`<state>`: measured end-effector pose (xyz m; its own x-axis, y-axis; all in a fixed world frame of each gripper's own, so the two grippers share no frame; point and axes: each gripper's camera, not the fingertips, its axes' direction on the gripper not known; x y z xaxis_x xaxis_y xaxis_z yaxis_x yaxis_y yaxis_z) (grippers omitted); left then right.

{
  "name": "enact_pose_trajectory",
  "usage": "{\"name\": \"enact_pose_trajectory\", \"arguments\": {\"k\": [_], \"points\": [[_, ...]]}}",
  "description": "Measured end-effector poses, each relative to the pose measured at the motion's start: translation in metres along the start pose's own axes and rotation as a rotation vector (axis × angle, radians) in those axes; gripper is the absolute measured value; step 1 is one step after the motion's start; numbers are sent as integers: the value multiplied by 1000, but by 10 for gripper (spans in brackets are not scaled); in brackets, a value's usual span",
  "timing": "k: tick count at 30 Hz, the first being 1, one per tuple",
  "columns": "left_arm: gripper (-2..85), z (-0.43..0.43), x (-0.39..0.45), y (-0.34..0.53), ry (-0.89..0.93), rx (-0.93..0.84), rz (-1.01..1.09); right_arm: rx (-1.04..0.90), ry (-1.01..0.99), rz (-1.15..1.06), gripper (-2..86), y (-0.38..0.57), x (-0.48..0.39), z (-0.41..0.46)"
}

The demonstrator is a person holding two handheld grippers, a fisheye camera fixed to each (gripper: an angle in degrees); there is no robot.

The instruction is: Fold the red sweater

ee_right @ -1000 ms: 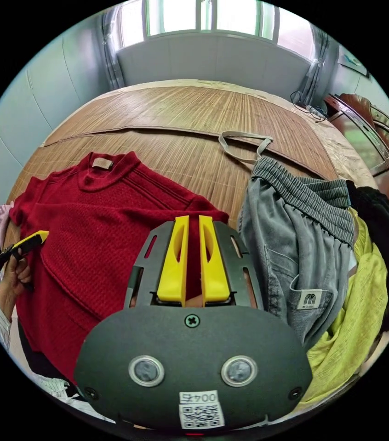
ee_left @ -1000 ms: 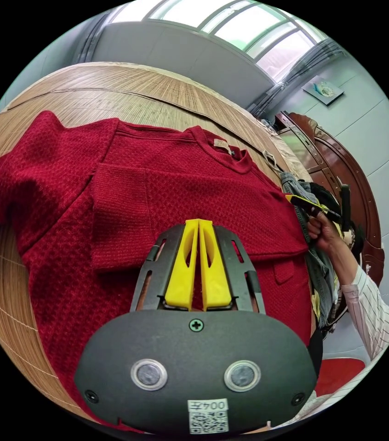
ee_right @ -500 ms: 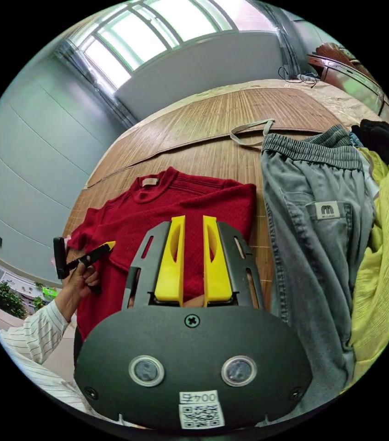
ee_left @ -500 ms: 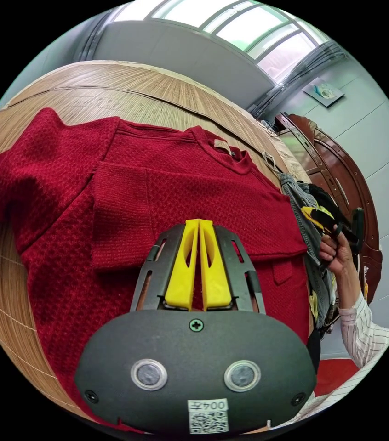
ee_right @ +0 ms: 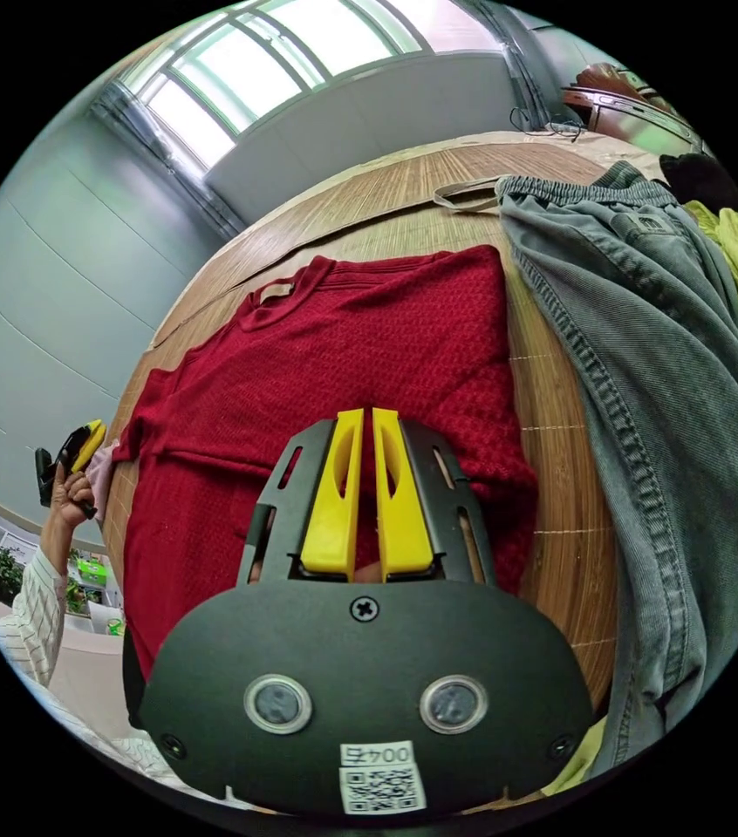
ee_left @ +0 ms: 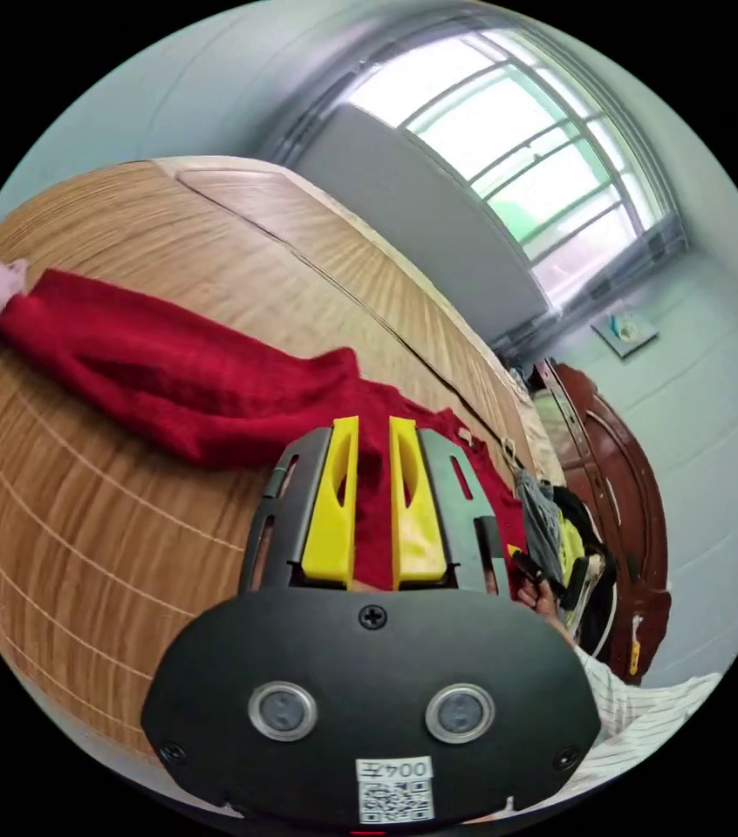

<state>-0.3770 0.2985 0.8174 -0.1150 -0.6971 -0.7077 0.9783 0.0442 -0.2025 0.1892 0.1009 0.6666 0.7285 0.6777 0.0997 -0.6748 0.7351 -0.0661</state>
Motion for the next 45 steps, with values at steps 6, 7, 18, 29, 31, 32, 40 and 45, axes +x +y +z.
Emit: {"name": "enact_pose_trajectory", "arguments": {"k": [6,7,18,29,31,32,40,45], "points": [[82,-73,-159,-29,235,218,-419,9,-80,36,21,7,9,13],[85,-76,-167,-31,222,225,-434,10,-90,41,19,9,10,15],[132,-98,-226,-54,107,222,-510,9,-103,45,13,18,2,34],[97,-77,-205,-90,35,124,-481,9,-114,51,3,26,-4,46],[65,-77,-189,-93,-47,113,-445,9,-112,52,0,28,-5,49],[50,-81,-172,-95,-57,148,-405,9,-112,52,-1,28,-5,49],[35,-119,43,-109,38,247,77,11,-125,57,-4,34,-5,53],[32,-131,226,-80,116,232,413,12,-130,57,-6,37,-4,53]]}}
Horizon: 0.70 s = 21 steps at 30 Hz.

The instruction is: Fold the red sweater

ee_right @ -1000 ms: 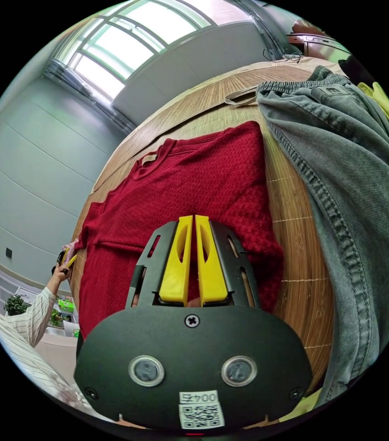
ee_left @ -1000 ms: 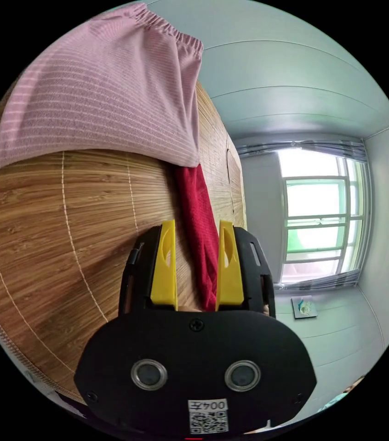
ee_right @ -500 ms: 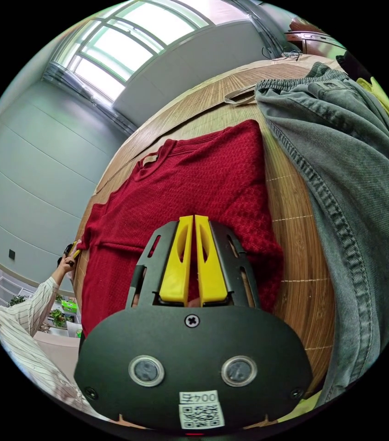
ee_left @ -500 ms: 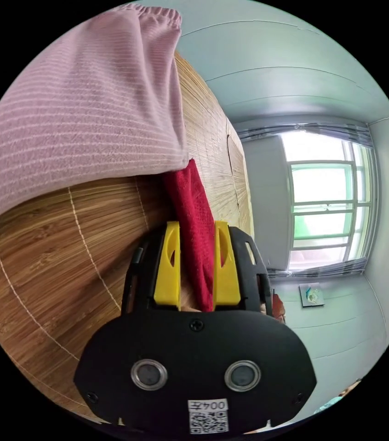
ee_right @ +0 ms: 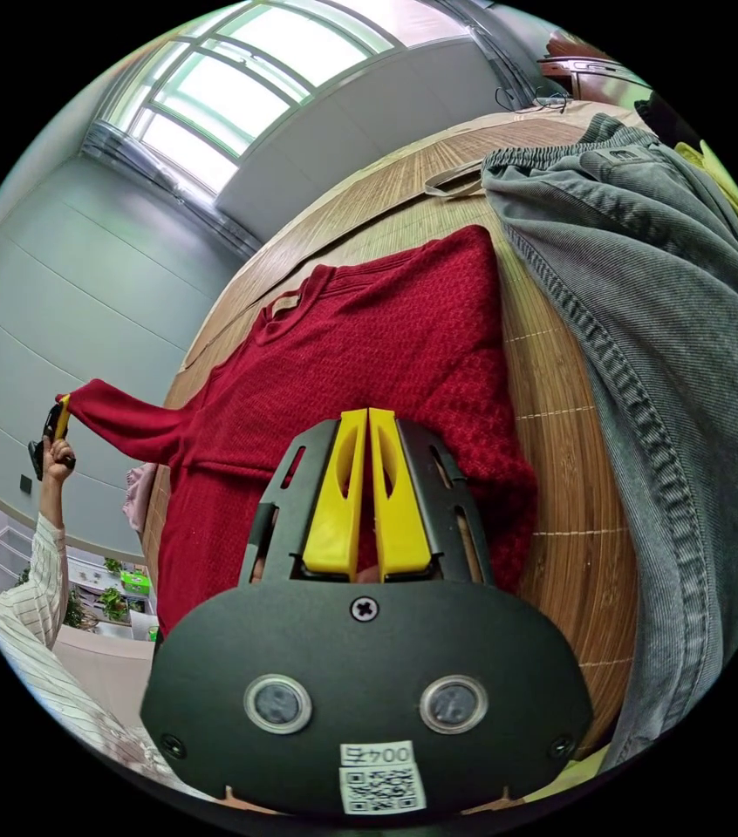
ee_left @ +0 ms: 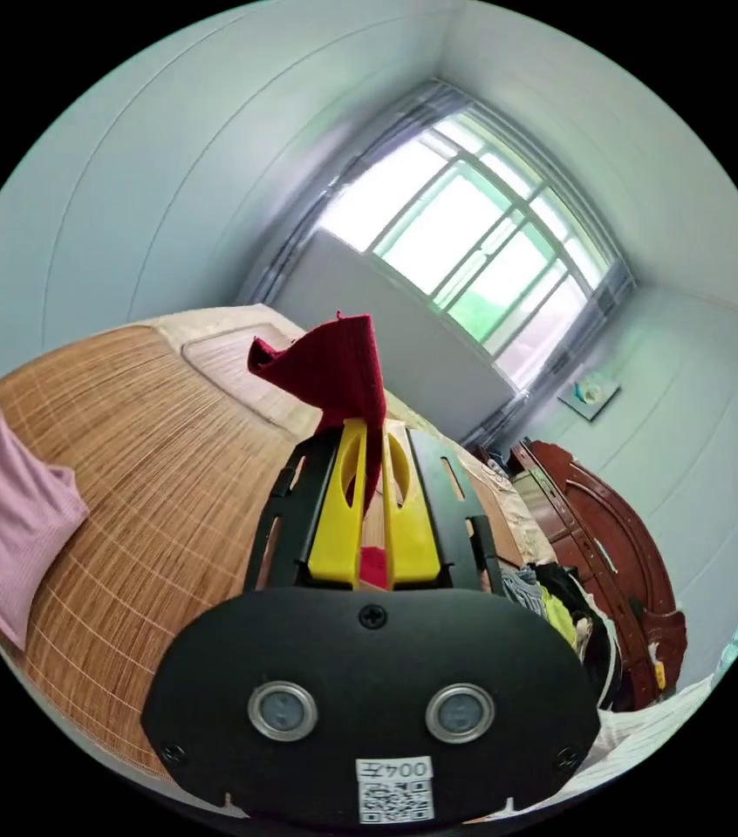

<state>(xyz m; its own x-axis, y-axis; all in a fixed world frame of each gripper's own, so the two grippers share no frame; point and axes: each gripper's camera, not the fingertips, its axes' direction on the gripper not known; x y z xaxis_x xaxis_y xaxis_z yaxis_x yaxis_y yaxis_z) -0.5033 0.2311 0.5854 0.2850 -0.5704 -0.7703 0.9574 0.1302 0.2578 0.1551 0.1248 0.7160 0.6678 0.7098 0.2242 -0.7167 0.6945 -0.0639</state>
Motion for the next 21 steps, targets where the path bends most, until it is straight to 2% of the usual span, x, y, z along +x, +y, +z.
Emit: {"name": "enact_pose_trajectory", "arguments": {"k": [5,10,16,21], "points": [[31,42,148,6,41,-80,203,1,-6,2,-6,2,3,-1],[29,117,276,55,6,-191,370,3,-30,10,-7,4,10,-5],[30,218,403,161,-53,-312,569,7,-67,25,-7,5,20,-12],[35,306,473,273,-217,-396,758,10,-89,33,-7,3,27,-18]]}}
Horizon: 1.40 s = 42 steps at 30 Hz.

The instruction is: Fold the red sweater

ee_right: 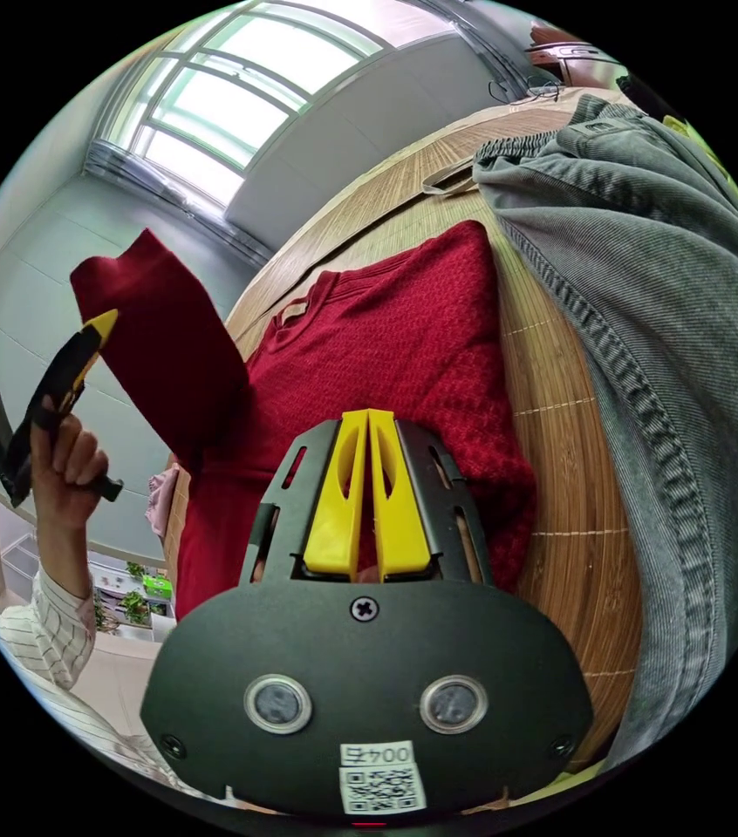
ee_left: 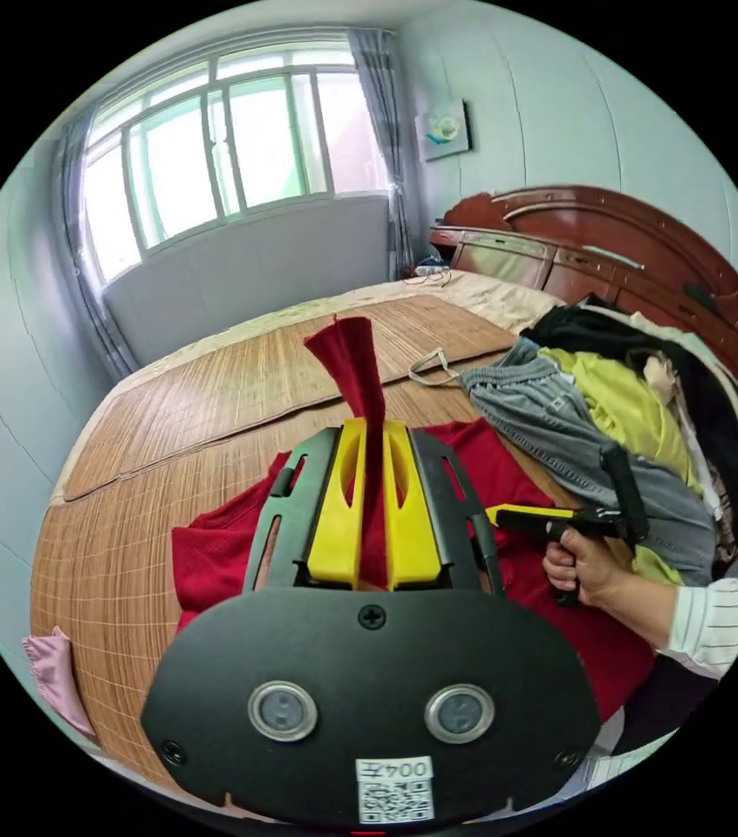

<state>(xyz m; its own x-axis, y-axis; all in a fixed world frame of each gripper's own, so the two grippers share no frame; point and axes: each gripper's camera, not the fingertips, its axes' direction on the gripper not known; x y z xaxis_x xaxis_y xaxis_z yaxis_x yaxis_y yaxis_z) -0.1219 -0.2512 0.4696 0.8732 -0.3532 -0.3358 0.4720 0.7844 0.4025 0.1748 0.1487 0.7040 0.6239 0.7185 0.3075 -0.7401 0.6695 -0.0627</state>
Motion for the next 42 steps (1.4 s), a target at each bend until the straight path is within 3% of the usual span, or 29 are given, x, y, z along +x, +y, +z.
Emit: {"name": "enact_pose_trajectory", "arguments": {"k": [6,12,16,19,24,26,29,36,42], "points": [[80,73,85,-4,-132,-195,172,2,-22,7,-6,-5,7,-10],[214,68,120,-34,-137,-236,380,2,-47,15,-1,-13,14,-22],[241,39,104,-36,-77,-171,398,-6,-90,36,20,-24,20,-33],[239,22,35,-22,27,-128,197,-10,-130,30,58,-32,19,-44],[210,36,-165,54,318,-52,-540,-14,-206,72,98,-42,20,-78],[196,38,-205,80,323,1,-660,14,-248,120,100,-47,25,-94],[183,54,-230,102,296,-43,-659,34,-292,205,103,-68,30,-109],[157,94,-243,164,169,-114,-659,-110,-80,257,107,-137,-4,-111],[130,102,-268,194,215,-88,-782,-198,-61,209,68,-178,-31,-107]]}}
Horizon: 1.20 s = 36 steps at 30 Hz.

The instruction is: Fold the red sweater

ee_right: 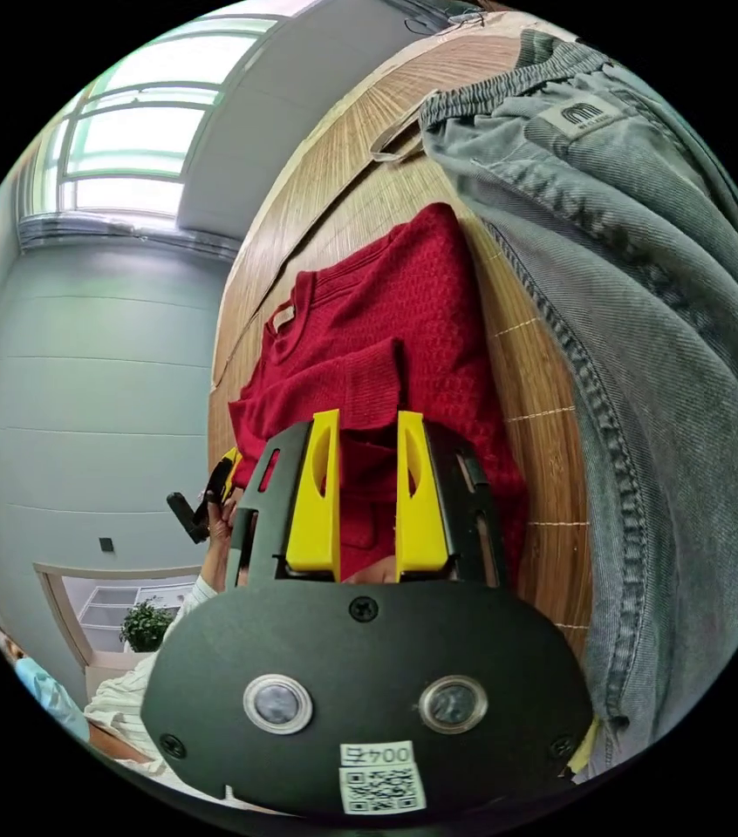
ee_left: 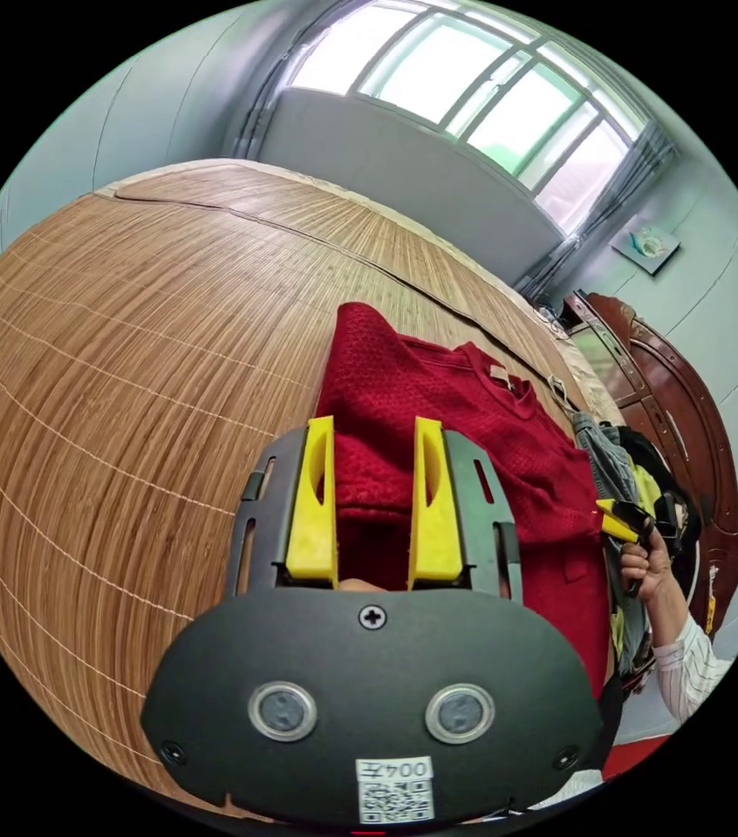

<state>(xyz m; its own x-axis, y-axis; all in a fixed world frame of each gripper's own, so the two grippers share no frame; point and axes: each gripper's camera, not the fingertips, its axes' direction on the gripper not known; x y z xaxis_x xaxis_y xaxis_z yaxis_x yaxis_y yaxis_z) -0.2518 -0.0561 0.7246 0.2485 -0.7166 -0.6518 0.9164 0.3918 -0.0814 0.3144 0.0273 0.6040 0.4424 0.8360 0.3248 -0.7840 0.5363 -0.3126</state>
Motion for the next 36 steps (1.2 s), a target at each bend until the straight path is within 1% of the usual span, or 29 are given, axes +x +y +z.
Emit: {"name": "enact_pose_trajectory", "arguments": {"k": [1,2,3,4,5,6,7,9,10,11,13,14,15,16,17,18,20,21,23,25,27,30,32,35,36], "points": [[129,0,-3,0,-5,4,-8,34,54,-47,30,-7,-19,-10],[133,-2,-8,1,-34,15,-31,53,86,-86,28,-11,-30,-15],[141,-1,-17,2,-42,9,-67,81,171,-170,22,-18,-54,-25],[148,-1,-23,4,-26,17,-84,108,265,-233,19,-24,-73,-32],[155,-2,-34,7,8,28,-113,109,301,-250,17,-27,-79,-34],[156,-3,-43,10,39,39,-133,76,359,-267,18,-34,-86,-32],[155,-3,-46,12,47,42,-139,4,412,-275,21,-40,-87,-24],[153,-2,-50,15,39,40,-128,-74,499,-273,34,-44,-85,-17],[152,-1,-50,16,33,39,-120,-97,510,-278,48,-47,-86,-20],[153,-1,-50,18,15,40,-108,-87,501,-277,54,-49,-89,-24],[152,-4,-51,23,-24,62,-108,19,484,-288,74,-59,-111,-51],[151,-10,-51,29,-64,107,-121,48,465,-310,78,-62,-121,-56],[149,-20,-48,37,-95,180,-111,81,403,-363,79,-71,-144,-62],[148,-26,-44,41,-117,221,-89,64,346,-423,81,-82,-172,-59],[145,-38,-31,50,-170,289,-12,45,326,-455,82,-89,-187,-55],[142,-47,-17,58,-194,321,85,5,292,-513,83,-102,-218,-42],[138,-56,-2,71,-155,325,207,-52,250,-592,86,-123,-265,-17],[136,-58,1,80,-109,298,241,-90,230,-637,90,-136,-296,3],[135,-59,-8,91,-29,249,201,-139,233,-704,100,-153,-340,37],[134,-59,-28,105,36,236,87,-194,235,-769,113,-171,-389,86],[129,-58,-57,124,105,255,-47,-232,244,-790,115,-184,-418,118],[125,-53,-76,134,188,218,-82,-269,263,-794,117,-205,-461,155],[124,-56,-78,135,175,223,-74,-293,270,-790,117,-217,-480,170],[123,-44,-91,121,223,131,-72,-327,293,-767,114,-235,-502,190],[124,-44,-101,115,267,134,-91,-339,298,-754,114,-241,-508,195]]}}
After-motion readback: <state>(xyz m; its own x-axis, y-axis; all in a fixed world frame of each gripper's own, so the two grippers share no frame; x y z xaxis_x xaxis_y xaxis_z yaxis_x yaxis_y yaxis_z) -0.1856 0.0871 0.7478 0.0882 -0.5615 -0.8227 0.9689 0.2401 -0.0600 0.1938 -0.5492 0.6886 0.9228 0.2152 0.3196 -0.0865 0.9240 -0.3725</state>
